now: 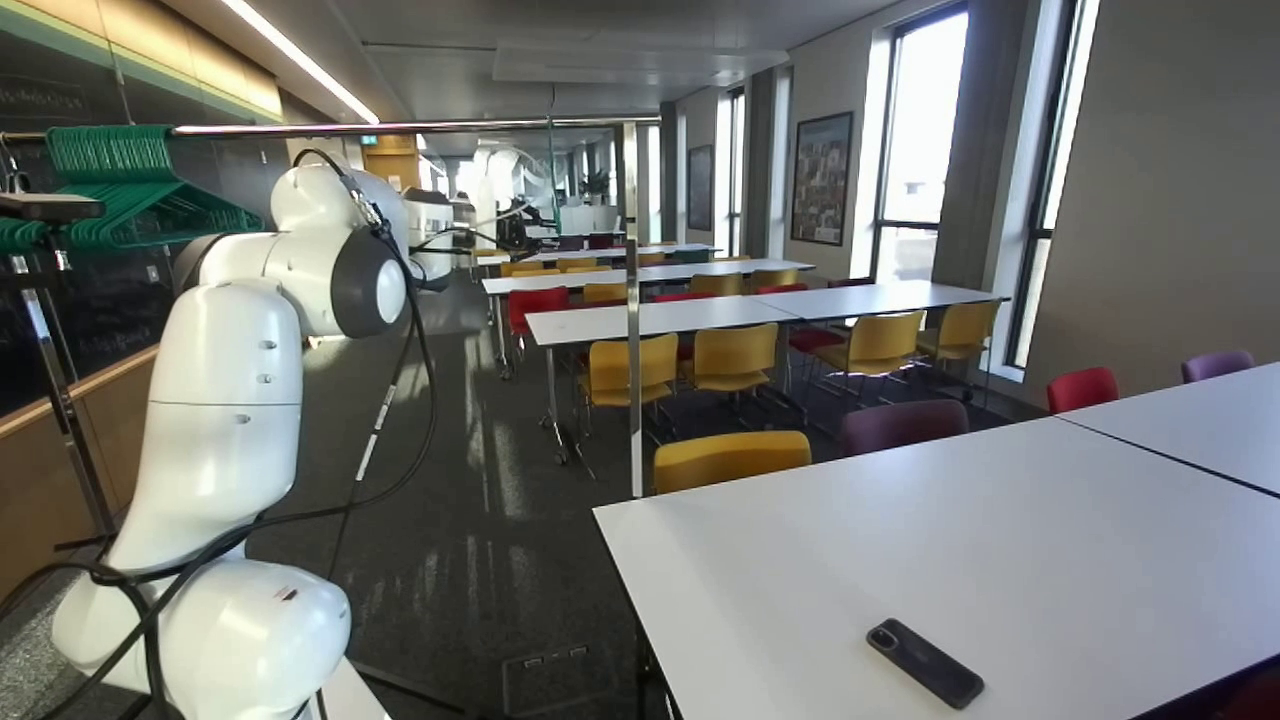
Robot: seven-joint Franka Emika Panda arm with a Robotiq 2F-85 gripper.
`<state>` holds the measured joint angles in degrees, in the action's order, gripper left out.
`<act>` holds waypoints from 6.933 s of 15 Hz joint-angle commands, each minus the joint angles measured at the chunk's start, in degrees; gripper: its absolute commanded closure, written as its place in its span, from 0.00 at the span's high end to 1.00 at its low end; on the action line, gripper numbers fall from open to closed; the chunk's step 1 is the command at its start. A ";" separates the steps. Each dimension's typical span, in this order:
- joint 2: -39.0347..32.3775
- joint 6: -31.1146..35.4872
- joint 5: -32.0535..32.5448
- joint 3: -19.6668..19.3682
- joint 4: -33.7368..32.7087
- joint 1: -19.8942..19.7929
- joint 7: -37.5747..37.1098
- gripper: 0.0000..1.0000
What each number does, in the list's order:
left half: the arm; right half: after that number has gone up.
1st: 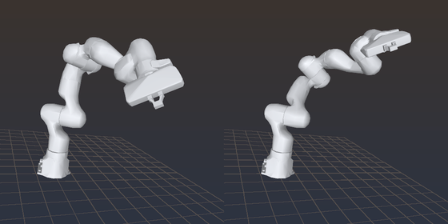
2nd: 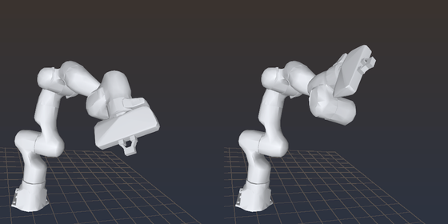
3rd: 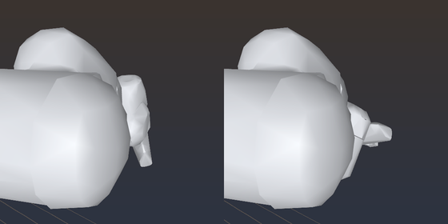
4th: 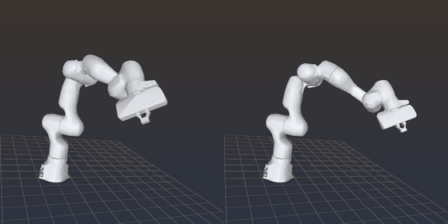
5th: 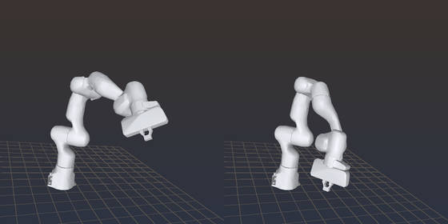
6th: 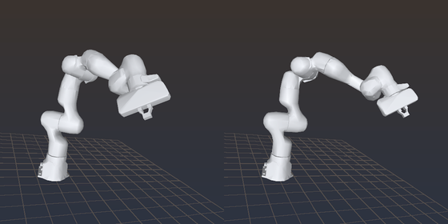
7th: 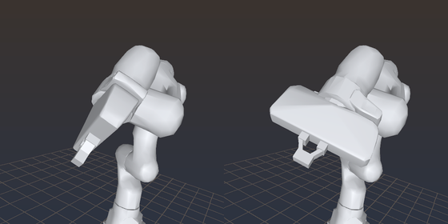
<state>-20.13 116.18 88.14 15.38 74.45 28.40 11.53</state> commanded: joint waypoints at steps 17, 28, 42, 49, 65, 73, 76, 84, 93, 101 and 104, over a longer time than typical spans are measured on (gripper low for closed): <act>7.50 -1.30 -0.33 -0.07 3.59 -0.37 -1.26 0.03; 20.41 -1.49 -10.97 1.25 17.29 -3.97 4.44 0.03; 32.45 6.05 -44.09 -1.99 37.17 -8.50 13.47 0.03; 34.37 3.80 -66.11 -6.84 44.20 -12.42 20.98 0.03; 32.04 39.78 -69.46 -18.14 59.35 -26.51 11.78 0.03; 28.33 33.46 -89.21 -18.85 57.40 -21.62 21.21 0.03; 27.68 25.55 -91.17 -18.30 56.35 -21.96 25.93 0.03; 26.96 16.45 -83.65 -17.44 53.67 -23.16 34.15 0.03; 26.72 18.50 -82.49 -17.01 54.57 -23.48 35.08 0.11; 20.36 20.19 -88.71 -16.75 50.71 -23.33 37.23 0.03; 14.50 19.88 -89.50 -16.62 48.07 -25.03 37.53 0.03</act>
<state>0.31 135.64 0.66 -1.65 126.71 5.52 46.57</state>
